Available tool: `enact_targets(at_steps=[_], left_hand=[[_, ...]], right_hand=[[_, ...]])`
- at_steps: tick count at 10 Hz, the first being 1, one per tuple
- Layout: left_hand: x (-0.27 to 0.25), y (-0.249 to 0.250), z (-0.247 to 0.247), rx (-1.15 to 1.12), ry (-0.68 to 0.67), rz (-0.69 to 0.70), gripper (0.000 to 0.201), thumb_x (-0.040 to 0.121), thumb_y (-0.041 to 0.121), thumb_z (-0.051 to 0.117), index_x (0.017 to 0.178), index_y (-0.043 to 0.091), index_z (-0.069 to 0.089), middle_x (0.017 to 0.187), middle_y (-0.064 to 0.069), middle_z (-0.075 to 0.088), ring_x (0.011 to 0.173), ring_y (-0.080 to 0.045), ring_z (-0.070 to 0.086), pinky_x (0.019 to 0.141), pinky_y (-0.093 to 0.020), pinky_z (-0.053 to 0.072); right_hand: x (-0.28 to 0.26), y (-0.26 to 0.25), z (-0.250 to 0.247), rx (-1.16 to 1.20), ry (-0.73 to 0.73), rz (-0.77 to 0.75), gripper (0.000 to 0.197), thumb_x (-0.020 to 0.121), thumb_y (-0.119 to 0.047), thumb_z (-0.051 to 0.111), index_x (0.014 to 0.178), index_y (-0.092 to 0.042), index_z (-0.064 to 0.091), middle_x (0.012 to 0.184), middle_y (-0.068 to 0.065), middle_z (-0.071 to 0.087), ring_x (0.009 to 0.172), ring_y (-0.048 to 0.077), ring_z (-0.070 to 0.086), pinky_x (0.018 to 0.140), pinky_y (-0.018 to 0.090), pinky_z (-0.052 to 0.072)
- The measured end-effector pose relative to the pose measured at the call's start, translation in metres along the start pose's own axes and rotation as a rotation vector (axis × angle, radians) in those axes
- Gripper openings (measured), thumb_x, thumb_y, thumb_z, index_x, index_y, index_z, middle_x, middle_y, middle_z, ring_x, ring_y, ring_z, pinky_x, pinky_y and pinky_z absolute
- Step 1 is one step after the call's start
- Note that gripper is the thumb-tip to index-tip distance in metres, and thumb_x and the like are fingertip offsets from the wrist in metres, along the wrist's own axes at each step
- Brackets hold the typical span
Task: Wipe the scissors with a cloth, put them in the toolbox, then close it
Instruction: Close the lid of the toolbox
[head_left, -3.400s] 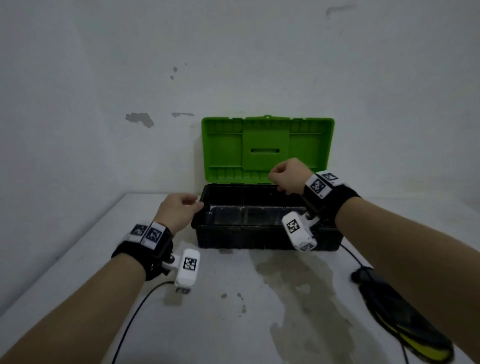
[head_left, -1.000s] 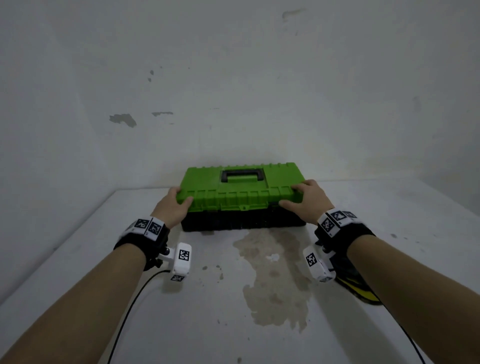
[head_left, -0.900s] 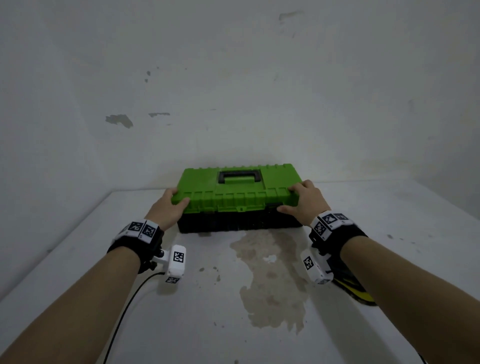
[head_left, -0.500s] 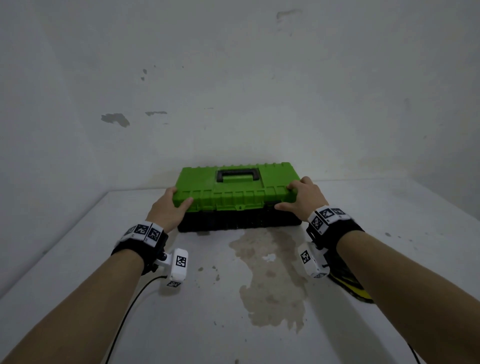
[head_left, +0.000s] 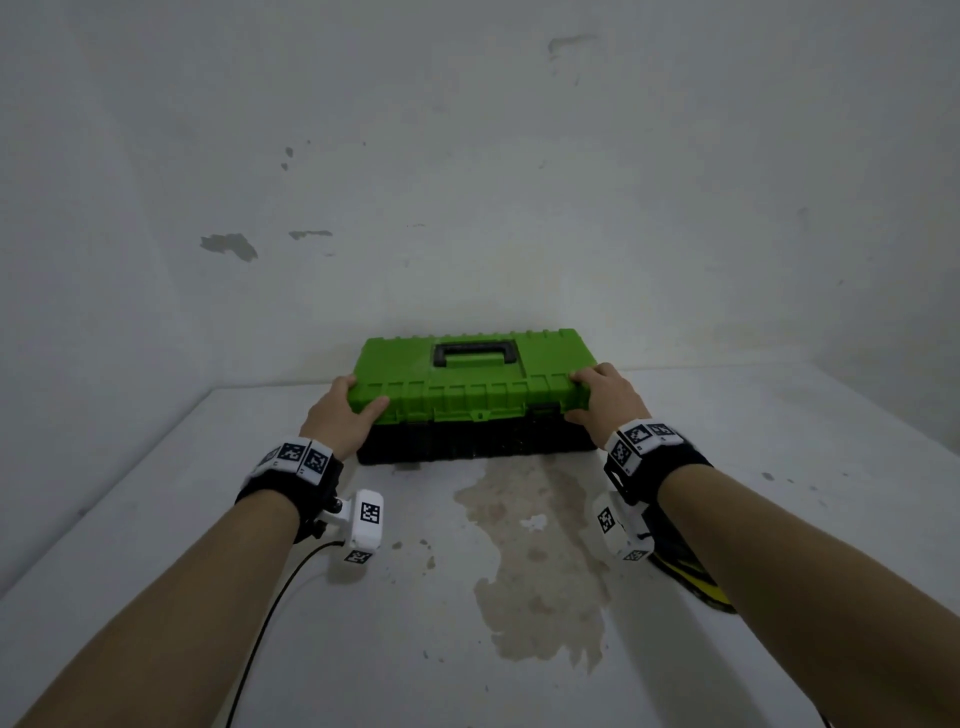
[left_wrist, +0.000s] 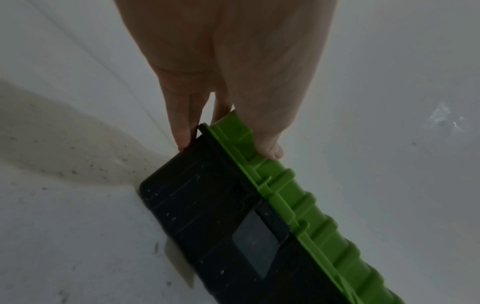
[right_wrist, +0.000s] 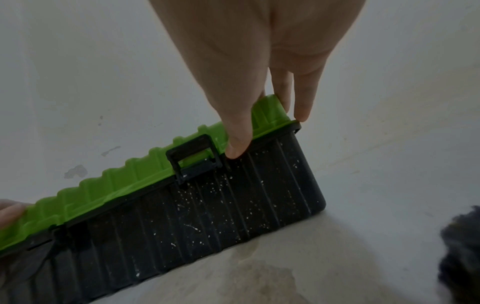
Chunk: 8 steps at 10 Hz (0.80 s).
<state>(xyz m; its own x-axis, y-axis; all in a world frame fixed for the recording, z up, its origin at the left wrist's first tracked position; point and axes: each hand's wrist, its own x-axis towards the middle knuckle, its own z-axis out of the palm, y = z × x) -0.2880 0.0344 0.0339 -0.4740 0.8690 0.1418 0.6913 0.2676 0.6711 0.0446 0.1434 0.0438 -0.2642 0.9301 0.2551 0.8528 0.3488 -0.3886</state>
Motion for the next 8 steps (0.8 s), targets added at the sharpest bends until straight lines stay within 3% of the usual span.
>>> enact_targets(at_steps=[2,4,5,6,7,8], left_hand=[[0.0,0.003,0.001,0.006,-0.01,-0.011,0.071,0.095,0.051,0.058,0.151,0.016,0.033,0.149,-0.013,0.048,0.132,-0.034,0.05,0.106,-0.04,0.041],[-0.007,0.008,0.002,0.047,-0.027,-0.011,0.071,0.1,0.049,0.047,0.157,0.014,0.024,0.157,-0.016,0.037,0.141,-0.034,0.039,0.114,-0.041,0.033],[-0.015,0.012,0.001,0.131,0.004,0.019,0.073,0.1,0.051,0.046,0.157,0.011,0.023,0.159,-0.018,0.03,0.144,-0.035,0.032,0.118,-0.043,0.029],[-0.028,0.032,-0.013,0.231,0.024,0.075,0.072,0.098,0.054,0.047,0.152,0.009,0.034,0.159,-0.017,0.029,0.144,-0.034,0.031,0.118,-0.044,0.029],[-0.037,0.061,-0.032,0.298,0.035,0.166,0.071,0.096,0.054,0.049,0.15,0.009,0.038,0.155,-0.014,0.036,0.14,-0.032,0.037,0.116,-0.044,0.033],[-0.046,0.099,-0.058,0.337,0.074,0.226,0.068,0.097,0.054,0.048,0.149,0.012,0.039,0.155,-0.009,0.036,0.14,-0.029,0.037,0.115,-0.046,0.034]], right_hand=[[0.002,0.0,0.002,-0.06,-0.013,0.007,0.057,0.086,-0.021,0.071,0.138,-0.021,0.048,0.144,0.006,0.041,0.126,0.033,0.045,0.101,0.048,0.045],[-0.011,0.001,-0.002,-0.195,-0.089,0.009,0.074,0.089,-0.017,0.057,0.153,-0.026,0.021,0.16,0.002,0.017,0.143,0.031,0.023,0.107,0.049,0.039],[-0.023,-0.001,-0.011,-0.157,-0.035,0.035,0.071,0.089,-0.02,0.056,0.152,-0.02,0.024,0.156,0.006,0.026,0.139,0.031,0.03,0.106,0.047,0.04],[-0.042,-0.011,-0.042,-0.055,0.019,0.015,0.051,0.091,-0.023,0.052,0.141,-0.015,0.044,0.138,0.012,0.047,0.124,0.032,0.047,0.099,0.043,0.043],[-0.069,-0.024,-0.087,0.114,0.135,-0.085,0.038,0.093,-0.024,0.056,0.129,-0.013,0.059,0.125,0.01,0.06,0.116,0.026,0.056,0.097,0.033,0.043],[-0.122,-0.047,-0.159,0.298,0.395,-0.233,0.02,0.089,-0.021,0.064,0.107,-0.02,0.072,0.102,-0.004,0.072,0.095,0.013,0.065,0.077,0.014,0.041]])
